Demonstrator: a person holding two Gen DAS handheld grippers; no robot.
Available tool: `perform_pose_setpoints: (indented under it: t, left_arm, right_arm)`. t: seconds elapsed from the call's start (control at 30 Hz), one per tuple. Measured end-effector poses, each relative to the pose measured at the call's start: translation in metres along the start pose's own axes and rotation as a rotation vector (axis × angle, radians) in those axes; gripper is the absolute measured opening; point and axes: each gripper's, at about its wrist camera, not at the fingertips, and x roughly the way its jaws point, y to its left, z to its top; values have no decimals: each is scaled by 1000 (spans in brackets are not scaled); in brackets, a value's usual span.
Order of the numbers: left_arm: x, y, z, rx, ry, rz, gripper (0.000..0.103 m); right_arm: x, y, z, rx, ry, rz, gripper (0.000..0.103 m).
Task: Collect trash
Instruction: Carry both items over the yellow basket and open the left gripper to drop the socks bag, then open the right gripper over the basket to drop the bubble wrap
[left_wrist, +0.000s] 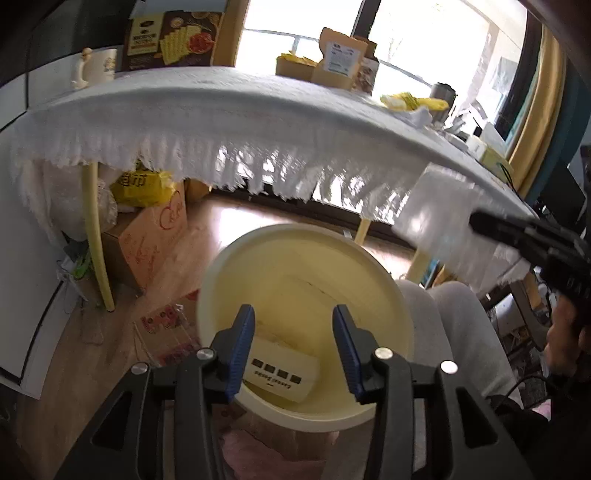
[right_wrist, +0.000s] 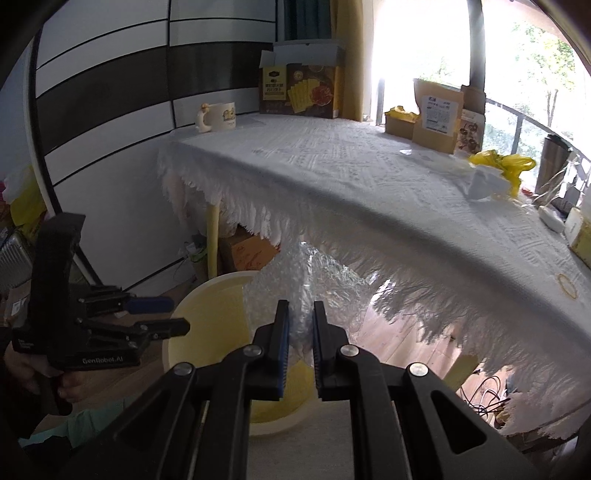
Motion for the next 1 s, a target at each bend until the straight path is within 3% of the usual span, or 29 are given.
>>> perform_pose_setpoints:
  t: [0.4,0.47,0.53,1.0]
  left_arm:
    - [-15,34,11,-75,-65,78,49]
    - [-15,35,12,-57,-71,111,49]
    - [-14,36,14,-55,-71,109,49]
    - [-6,22,25,-37,-64,109,49]
  right_arm:
    - [42,23,-3,-21,97,120,12]
    - [46,24,-3,-30,110,127,21]
    - [48,25,-4,-31,113,125,42]
    - [40,2,-9,15,95,107,42]
